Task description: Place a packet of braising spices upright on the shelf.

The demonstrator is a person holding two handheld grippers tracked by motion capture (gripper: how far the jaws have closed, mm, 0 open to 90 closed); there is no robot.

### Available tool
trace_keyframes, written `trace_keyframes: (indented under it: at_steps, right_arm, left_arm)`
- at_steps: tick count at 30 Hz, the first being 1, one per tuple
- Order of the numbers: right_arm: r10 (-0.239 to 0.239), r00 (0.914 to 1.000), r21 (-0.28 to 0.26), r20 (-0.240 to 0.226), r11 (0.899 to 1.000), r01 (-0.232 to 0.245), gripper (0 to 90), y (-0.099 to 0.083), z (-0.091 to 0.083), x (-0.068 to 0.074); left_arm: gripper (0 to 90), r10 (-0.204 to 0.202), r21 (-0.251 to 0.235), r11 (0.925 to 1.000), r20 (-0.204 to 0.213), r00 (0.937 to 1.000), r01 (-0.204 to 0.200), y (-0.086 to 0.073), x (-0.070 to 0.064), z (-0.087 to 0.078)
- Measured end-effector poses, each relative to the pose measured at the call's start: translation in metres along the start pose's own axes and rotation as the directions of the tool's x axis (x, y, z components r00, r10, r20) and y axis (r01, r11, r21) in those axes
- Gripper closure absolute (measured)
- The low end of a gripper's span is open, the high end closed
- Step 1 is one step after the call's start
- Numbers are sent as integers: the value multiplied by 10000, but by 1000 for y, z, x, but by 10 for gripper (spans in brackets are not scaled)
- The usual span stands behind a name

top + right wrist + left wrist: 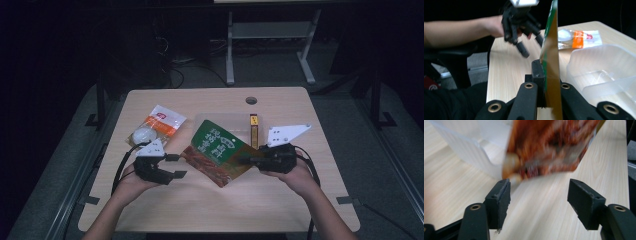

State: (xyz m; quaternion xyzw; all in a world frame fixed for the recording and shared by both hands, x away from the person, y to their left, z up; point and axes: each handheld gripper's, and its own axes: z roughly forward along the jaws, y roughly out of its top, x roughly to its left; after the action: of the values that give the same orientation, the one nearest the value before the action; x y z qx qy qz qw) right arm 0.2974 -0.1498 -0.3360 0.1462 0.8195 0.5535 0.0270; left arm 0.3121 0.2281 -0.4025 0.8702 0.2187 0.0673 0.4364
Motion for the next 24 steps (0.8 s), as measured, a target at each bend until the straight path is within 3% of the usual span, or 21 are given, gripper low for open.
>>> trace_keyframes:
  at_steps: [7, 16, 24]
  right_arm:
    - [100, 9992, -275, 395, 9996, -89, 900, 15, -9, -1]
    - [436, 9921, -596, 1177, 9975, -367, 900, 32, -25, -6]
    - [737, 9771, -602, 1995, 9962, -628, 900, 43, -38, -17]
  left_arm:
    - [300, -84, 510, 9987, -185, 9998, 94, -17, 1, 3]
    - [284, 72, 778, 9970, -227, 9997, -54, -19, 0, 9]
    - [272, 140, 1079, 9941, -181, 9997, -120, -20, -1, 15]
